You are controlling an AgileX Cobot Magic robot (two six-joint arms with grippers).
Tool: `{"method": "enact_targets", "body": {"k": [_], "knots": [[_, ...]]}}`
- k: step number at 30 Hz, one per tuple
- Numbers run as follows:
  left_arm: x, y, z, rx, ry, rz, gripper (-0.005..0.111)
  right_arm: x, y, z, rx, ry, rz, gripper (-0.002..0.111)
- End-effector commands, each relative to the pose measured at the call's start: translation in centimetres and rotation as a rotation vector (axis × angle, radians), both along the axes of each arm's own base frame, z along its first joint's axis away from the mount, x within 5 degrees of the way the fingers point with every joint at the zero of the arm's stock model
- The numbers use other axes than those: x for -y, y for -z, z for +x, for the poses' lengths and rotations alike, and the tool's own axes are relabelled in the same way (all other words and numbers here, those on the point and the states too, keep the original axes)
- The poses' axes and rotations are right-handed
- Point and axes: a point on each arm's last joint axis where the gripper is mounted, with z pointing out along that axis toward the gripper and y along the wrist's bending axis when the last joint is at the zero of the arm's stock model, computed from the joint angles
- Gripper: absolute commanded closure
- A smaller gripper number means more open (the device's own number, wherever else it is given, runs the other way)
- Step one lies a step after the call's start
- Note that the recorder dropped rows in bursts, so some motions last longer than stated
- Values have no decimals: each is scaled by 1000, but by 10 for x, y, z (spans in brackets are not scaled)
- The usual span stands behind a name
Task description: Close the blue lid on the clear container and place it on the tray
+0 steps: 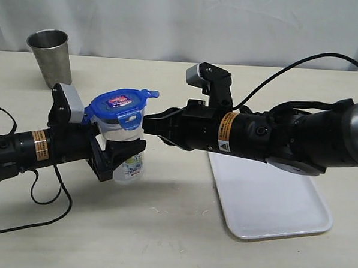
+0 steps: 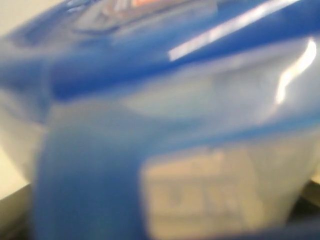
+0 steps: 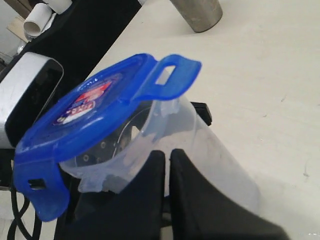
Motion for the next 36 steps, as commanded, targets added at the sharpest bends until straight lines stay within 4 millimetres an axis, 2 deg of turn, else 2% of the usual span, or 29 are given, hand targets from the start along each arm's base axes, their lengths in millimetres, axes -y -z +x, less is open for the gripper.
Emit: {"method": "enact_targets", "body": {"k": [1, 7, 10, 14, 16, 21, 25, 32, 36], "knots": [[2, 0, 1, -2, -7, -15, 107, -3, -3, -2, 26, -32, 10, 104], [2, 0, 1, -23, -13, -32, 103, -4, -2, -3, 23, -55, -2, 104], [2, 0, 1, -34, -16, -41, 88, -4, -2, -4, 24, -59, -9, 104], [2, 0, 1, -41, -20, -47, 56, -3, -1, -3, 21, -54, -17, 104], [1, 1, 2, -50, -32, -37, 43, -3, -1, -3, 19, -51, -22, 104], [2, 1, 1, -50, -24, -35, 29, -3, 0, -3, 22, -56, -26, 104], [2, 1, 1, -47, -19, -38, 23, -3, -2, -5, 34, -73, -38, 104], [2, 1, 1, -48, -21, -37, 23, -2, -8, -6, 54, -79, -46, 104], [2, 1, 1, -51, -22, -34, 23, 4, -11, -5, 56, -33, -112, 104]]}}
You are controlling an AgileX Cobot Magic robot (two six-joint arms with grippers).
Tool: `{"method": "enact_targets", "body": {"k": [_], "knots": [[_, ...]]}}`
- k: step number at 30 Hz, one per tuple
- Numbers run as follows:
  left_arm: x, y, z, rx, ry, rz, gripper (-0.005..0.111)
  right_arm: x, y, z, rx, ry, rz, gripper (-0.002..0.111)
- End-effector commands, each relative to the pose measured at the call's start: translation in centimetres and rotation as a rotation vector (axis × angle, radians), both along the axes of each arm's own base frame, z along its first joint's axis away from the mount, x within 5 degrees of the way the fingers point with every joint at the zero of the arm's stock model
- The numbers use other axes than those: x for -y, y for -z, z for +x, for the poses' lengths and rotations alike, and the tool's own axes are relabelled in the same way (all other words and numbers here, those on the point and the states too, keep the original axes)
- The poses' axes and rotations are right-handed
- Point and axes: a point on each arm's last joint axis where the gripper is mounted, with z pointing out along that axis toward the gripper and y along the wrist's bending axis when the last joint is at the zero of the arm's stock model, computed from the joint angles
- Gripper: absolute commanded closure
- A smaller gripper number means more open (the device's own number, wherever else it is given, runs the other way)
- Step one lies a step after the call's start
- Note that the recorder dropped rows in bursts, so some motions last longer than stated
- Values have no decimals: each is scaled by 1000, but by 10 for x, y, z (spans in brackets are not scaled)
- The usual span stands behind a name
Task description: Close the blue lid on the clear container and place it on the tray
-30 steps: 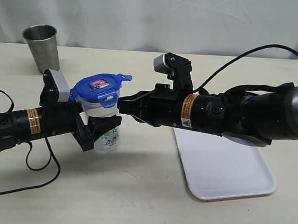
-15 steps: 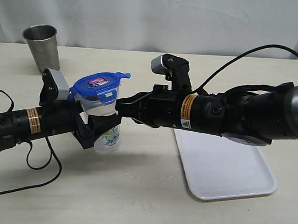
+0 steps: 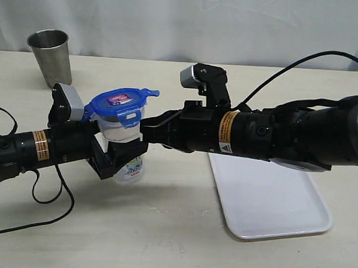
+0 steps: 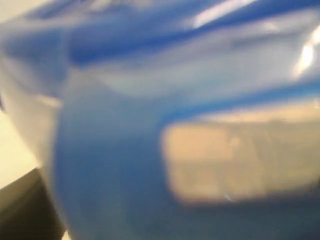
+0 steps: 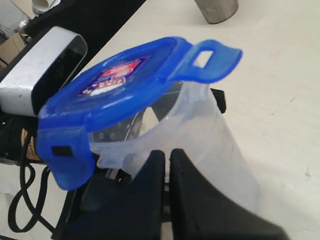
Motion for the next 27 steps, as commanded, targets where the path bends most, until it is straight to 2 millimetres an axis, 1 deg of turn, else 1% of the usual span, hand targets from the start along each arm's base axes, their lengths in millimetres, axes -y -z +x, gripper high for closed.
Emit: {"method": "enact_targets", "body": {"k": [1, 8, 12, 19, 21, 27], "knots": [[3, 0, 0, -5, 8, -2, 23, 6, -7, 1, 12, 50, -63, 104], [5, 1, -3, -6, 43, 9, 23, 10, -19, -2, 43, 60, -73, 104], [4, 1, -3, -6, 41, 8, 22, 10, -20, -2, 48, 57, -74, 104], [4, 2, -3, -18, 41, 12, 5, 11, -21, -3, 57, 49, -87, 104], [4, 3, -3, -26, 39, 23, 3, 11, -21, -3, 57, 49, -87, 104], [4, 5, -3, -38, 42, 35, 3, 13, -17, -4, 58, 43, -119, 104]]}}
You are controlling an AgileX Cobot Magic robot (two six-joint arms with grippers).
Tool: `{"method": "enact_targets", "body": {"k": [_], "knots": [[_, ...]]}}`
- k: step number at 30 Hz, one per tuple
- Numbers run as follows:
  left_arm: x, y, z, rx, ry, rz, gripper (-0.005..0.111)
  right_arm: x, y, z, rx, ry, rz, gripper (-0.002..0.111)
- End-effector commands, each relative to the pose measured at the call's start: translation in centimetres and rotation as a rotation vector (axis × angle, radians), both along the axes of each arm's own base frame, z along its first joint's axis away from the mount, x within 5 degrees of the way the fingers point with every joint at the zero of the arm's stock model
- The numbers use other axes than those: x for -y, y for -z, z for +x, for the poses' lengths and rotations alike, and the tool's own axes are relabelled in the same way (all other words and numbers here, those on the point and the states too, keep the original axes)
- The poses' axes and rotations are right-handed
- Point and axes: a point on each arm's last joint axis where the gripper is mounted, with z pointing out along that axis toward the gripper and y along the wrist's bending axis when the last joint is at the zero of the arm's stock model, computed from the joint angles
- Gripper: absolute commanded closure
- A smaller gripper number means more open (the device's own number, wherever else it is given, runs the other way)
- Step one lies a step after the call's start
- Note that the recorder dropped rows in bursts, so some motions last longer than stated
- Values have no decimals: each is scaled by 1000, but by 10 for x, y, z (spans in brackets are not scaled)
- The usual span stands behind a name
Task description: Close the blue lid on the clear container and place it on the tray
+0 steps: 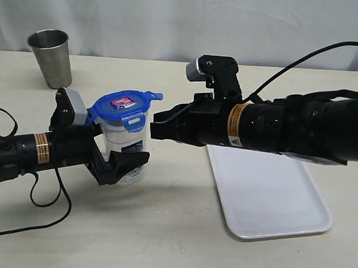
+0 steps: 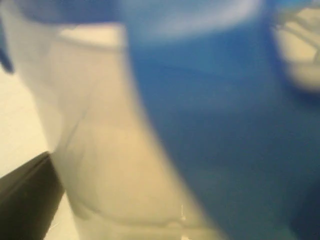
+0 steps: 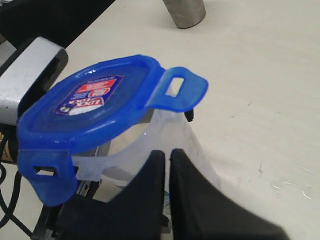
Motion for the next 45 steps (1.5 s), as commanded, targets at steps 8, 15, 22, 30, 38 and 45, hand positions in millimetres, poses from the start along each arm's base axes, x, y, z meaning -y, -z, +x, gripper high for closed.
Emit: {"method": "enact_targets", "body": {"k": [8, 15, 22, 30, 38, 45], "knots": [[3, 3, -3, 1, 57, 42, 3, 6, 5, -3, -2, 10, -61, 104], [-20, 3, -4, 20, 66, 53, 3, 8, 3, -3, 28, 4, -107, 104], [-24, 2, -4, 28, 67, 45, 3, 27, -42, -13, 316, -43, -329, 95], [-23, -1, -4, 46, 73, 18, 3, -9, -72, -66, 851, -470, -727, 58], [-22, -3, -5, 58, 84, 1, 3, -38, -51, -68, 980, -491, -1036, 43], [-22, -3, -5, 58, 86, 1, 3, -54, -41, -59, 942, -481, -1025, 44]]}}
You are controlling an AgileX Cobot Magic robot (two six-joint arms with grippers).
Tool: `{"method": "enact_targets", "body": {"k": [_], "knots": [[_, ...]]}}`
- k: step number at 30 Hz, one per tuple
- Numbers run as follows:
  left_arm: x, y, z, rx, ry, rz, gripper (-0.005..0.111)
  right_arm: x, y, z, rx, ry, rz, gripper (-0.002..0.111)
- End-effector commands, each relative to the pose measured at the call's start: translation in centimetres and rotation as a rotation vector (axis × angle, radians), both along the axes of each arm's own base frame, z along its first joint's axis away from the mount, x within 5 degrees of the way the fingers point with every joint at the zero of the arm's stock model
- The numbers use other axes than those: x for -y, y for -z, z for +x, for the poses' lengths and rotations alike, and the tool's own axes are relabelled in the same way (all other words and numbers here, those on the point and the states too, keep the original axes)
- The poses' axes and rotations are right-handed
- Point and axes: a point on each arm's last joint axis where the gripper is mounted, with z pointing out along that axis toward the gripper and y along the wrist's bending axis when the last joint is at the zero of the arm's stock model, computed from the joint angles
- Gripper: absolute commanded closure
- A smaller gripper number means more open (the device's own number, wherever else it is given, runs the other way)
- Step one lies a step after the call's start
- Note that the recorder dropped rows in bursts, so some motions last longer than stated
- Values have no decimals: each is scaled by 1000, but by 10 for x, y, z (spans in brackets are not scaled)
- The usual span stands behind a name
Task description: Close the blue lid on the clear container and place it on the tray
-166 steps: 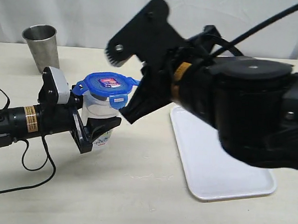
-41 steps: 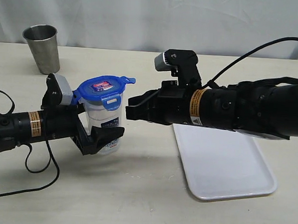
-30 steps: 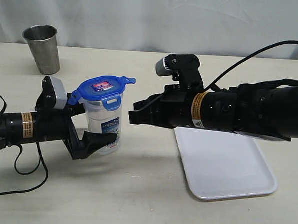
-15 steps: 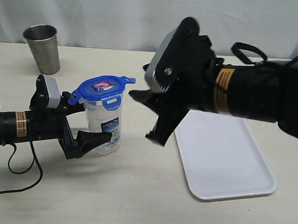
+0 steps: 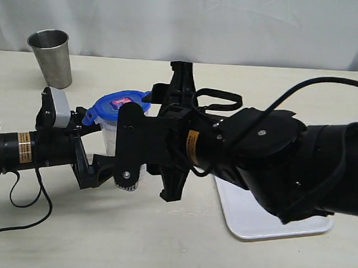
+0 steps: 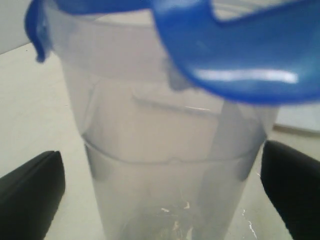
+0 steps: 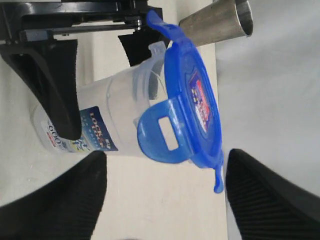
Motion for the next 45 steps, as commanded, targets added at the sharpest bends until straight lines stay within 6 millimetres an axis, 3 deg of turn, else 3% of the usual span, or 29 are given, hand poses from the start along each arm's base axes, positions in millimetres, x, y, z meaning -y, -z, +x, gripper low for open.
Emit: {"method": "enact_targets", "body": {"k": [1, 10, 28, 37, 45], "knots": [[-1, -1, 0, 7, 6, -12, 3, -4, 0, 6, 12, 33, 6, 45], [-1, -1, 0, 7, 8, -12, 3, -4, 0, 6, 18, 40, 5, 65], [-1, -1, 0, 7, 8, -12, 3, -6, -10, 10, 34, 70, 43, 66], [-1, -1, 0, 7, 5, -13, 3, -7, -10, 10, 27, 67, 50, 81], [-1, -1, 0, 7, 5, -13, 3, -13, -10, 2, 33, 47, 48, 81]]}}
